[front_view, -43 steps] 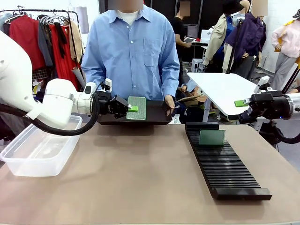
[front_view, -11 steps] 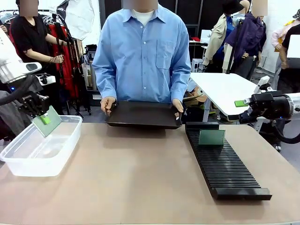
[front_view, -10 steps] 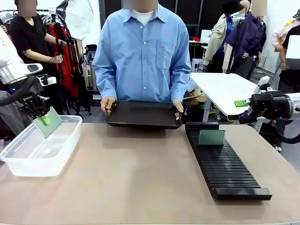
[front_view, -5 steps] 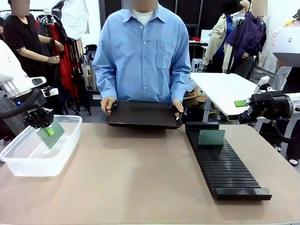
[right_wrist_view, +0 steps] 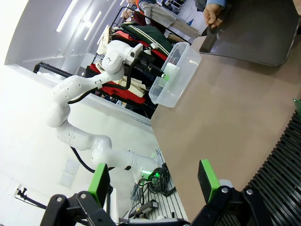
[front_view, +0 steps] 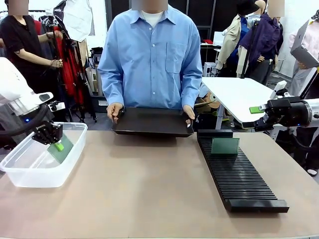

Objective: Sort PCBs into racks and boxes based on the side picked up.
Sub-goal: If the short side of the Blank PCB is picked up, insert it into the PCB Rack ; if the long side is picked up, place it in the Organizing box.

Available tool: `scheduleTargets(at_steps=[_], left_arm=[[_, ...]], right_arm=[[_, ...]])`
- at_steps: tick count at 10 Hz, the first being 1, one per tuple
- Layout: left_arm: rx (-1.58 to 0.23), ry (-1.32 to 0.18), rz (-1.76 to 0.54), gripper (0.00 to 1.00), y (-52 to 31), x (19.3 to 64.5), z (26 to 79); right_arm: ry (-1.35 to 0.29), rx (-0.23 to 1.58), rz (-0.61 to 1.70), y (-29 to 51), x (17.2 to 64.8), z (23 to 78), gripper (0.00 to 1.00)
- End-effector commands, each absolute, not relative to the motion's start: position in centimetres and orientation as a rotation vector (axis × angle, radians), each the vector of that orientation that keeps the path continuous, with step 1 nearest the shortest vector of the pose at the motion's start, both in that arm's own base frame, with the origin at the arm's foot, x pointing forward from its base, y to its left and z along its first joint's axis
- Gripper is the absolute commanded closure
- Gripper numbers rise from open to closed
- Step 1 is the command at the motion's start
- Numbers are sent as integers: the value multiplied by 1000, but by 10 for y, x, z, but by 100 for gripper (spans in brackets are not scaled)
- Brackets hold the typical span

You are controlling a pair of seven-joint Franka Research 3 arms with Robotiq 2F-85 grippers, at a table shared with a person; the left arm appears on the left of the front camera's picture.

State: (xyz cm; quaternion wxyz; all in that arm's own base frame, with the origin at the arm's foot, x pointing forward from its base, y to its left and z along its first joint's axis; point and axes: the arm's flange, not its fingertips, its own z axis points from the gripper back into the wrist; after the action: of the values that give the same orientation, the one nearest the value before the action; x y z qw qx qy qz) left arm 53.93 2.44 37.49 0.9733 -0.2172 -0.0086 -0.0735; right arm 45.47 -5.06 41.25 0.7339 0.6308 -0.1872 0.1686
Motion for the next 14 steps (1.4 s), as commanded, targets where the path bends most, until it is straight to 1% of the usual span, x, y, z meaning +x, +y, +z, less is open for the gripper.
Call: scheduleTargets(at_steps=[1,4,7,8,9,12,13,14], left_arm=[[-457,-30,-144,100,29,541,363],[-466,-29,-143,100,33,547,349],[-473,-31,-155,100,35,551,346],[-470,-28,-150,91,37,553,346],[-466,-28,-140,75,38,554,345],[-416,-38,-128,15,42,552,354],[-382,-45,-117,0,43,551,359],[-343,-50,-111,0,43,548,366]], right_arm=[[-420,1376,383,-52,457,415,0],[-420,1376,383,-52,457,415,0],[-420,1376,383,-52,457,415,0],[-420,1376,383,-52,457,415,0],[-420,1376,383,-52,457,415,0],[-420,1376,383,-52,457,415,0],[-420,1376,383,-52,457,415,0],[-420,1376,383,-52,457,415,0]])
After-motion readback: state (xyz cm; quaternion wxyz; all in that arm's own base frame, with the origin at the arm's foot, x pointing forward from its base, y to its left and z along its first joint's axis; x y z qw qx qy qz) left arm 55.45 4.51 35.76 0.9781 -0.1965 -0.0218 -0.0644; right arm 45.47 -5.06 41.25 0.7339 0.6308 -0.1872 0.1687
